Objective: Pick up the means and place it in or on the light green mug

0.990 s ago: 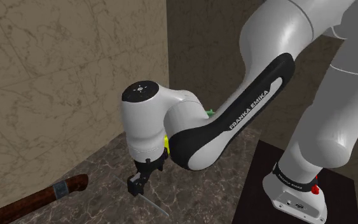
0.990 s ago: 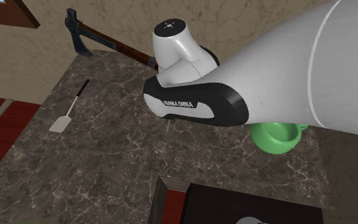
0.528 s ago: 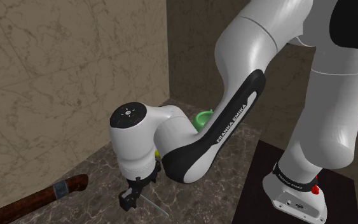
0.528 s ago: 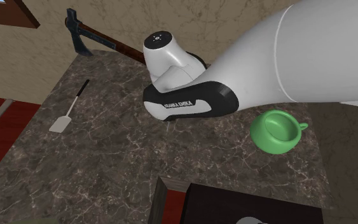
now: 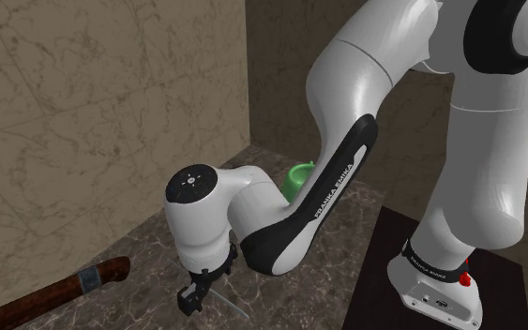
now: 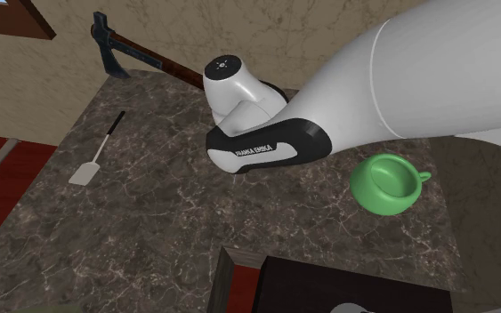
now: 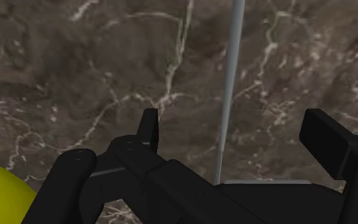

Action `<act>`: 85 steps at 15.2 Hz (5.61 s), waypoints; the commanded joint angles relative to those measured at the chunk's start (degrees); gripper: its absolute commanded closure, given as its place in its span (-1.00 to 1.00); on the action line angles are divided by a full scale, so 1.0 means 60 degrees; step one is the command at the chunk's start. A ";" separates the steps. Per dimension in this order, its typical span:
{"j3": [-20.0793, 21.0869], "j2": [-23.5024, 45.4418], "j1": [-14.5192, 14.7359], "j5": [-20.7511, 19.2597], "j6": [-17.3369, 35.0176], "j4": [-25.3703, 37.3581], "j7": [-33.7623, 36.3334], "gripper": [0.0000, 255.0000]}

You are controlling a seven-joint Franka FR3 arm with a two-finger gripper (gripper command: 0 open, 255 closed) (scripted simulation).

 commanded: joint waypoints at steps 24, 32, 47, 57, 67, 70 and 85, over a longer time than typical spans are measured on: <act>0.0635 -0.1210 -0.0516 0.1443 -0.1008 0.0238 -0.1061 1.00; 0.0847 -0.2008 -0.0725 0.2350 -0.1846 0.0597 -0.1746 1.00; 0.0847 -0.3104 -0.0860 0.3458 -0.3595 0.1670 -0.2641 1.00; -0.1003 -0.6305 -0.0979 0.5590 -0.3482 -0.0976 -0.5818 1.00; -0.3256 -0.8545 -0.1107 0.5793 -0.3828 -0.2970 -0.8486 1.00; -0.3917 -0.9022 -0.1299 0.5594 -0.3946 -0.3369 -0.9230 1.00; -0.6395 -0.9701 -0.2530 0.4309 -0.3657 -0.4400 -1.2033 1.00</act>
